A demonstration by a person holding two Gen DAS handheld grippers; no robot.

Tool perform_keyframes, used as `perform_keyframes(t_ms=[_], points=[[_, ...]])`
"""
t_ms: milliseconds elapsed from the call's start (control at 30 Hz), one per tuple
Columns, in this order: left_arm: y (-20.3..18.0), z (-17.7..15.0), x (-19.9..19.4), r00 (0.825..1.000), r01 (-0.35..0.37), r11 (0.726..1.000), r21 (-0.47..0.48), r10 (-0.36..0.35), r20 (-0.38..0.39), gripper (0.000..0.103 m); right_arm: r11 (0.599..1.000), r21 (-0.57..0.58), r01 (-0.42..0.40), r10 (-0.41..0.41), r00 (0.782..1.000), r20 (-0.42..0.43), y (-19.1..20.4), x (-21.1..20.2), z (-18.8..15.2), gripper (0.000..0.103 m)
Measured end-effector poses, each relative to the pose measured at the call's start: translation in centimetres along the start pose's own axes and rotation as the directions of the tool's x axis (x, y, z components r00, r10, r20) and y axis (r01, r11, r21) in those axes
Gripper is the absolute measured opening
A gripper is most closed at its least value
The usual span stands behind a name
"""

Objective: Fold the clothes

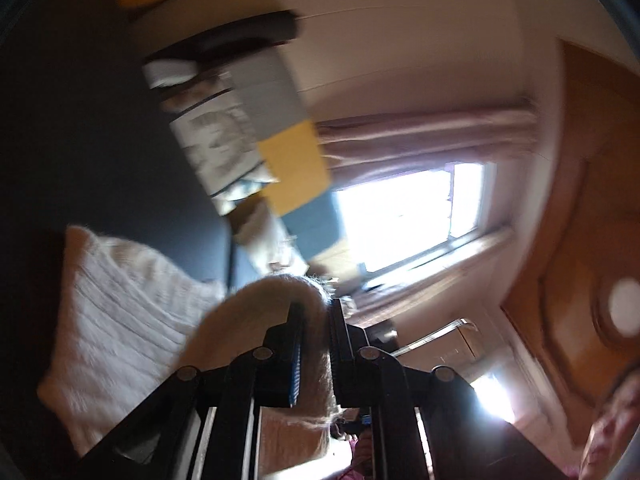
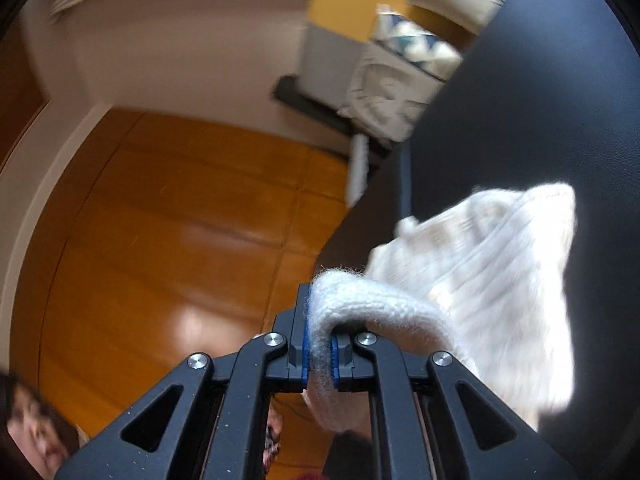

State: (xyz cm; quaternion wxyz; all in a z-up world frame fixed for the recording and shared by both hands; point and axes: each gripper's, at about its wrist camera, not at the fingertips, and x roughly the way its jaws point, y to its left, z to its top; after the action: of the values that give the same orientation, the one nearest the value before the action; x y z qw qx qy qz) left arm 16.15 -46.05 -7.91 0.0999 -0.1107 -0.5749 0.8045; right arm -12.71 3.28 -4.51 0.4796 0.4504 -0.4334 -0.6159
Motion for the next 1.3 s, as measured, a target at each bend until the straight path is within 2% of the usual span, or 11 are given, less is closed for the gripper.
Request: perform_keyframes(t_ms=[200,367,500,633,767,867,967,1067,1133,1200,1300], points=[[5.6,1.8,3.3,0.996,-0.087,0.984,-0.157,0.091,0.018,0.01,0.977,0.208,0.054,-0.063,0.997,0.035,-5.6,3.8,2.4,0.009],[9.6,2.5,4.8,0.98,-0.195,0.93,-0.312,0.199,-0.019,0.016,0.942,0.315,0.118,-0.137,0.99,0.038,-7.7,5.0,3.6,0.01],[10.7,2.8,4.0,0.98,-0.167,0.914,-0.369,0.194,0.038,0.017,0.931,0.355,0.086,-0.115,0.991,0.062,-7.4,4.9,4.4,0.017],[10.2,3.2,3.7,0.98,-0.177,0.923,-0.343,0.197,0.024,0.017,0.91,0.415,-0.004,-0.057,0.989,0.134,-7.8,4.9,5.0,0.04],[7.9,2.7,3.1,0.973,-0.23,0.95,-0.212,0.224,-0.055,0.018,0.922,0.383,-0.051,-0.027,0.98,0.197,-6.6,4.1,5.2,0.051],[6.0,2.0,1.9,0.951,-0.303,0.95,-0.073,0.296,-0.094,0.02,0.972,0.215,0.097,-0.124,0.985,0.12,-3.3,4.0,4.6,0.052],[4.0,0.7,0.6,0.932,-0.34,0.938,0.072,0.346,-0.111,0.021,0.949,-0.028,0.314,-0.312,0.948,0.058,-0.2,3.5,2.7,0.052],[2.3,-1.3,0.0,0.889,-0.412,0.882,0.229,0.444,-0.11,0.023,0.833,-0.269,0.483,-0.479,0.874,0.085,2.2,3.5,-0.3,0.052],[2.0,-2.7,0.0,0.859,-0.438,0.843,0.314,0.495,-0.132,0.023,0.743,-0.369,0.559,-0.559,0.821,0.12,2.9,3.5,-2.2,0.052],[1.9,-4.0,0.1,0.845,-0.428,0.83,0.357,0.508,-0.166,0.023,0.659,-0.434,0.614,-0.616,0.772,0.156,3.2,3.1,-4.0,0.052],[1.8,-5.6,0.0,0.834,-0.42,0.813,0.403,0.521,-0.182,0.023,0.635,-0.435,0.638,-0.638,0.751,0.172,2.4,1.8,-5.6,0.052]])
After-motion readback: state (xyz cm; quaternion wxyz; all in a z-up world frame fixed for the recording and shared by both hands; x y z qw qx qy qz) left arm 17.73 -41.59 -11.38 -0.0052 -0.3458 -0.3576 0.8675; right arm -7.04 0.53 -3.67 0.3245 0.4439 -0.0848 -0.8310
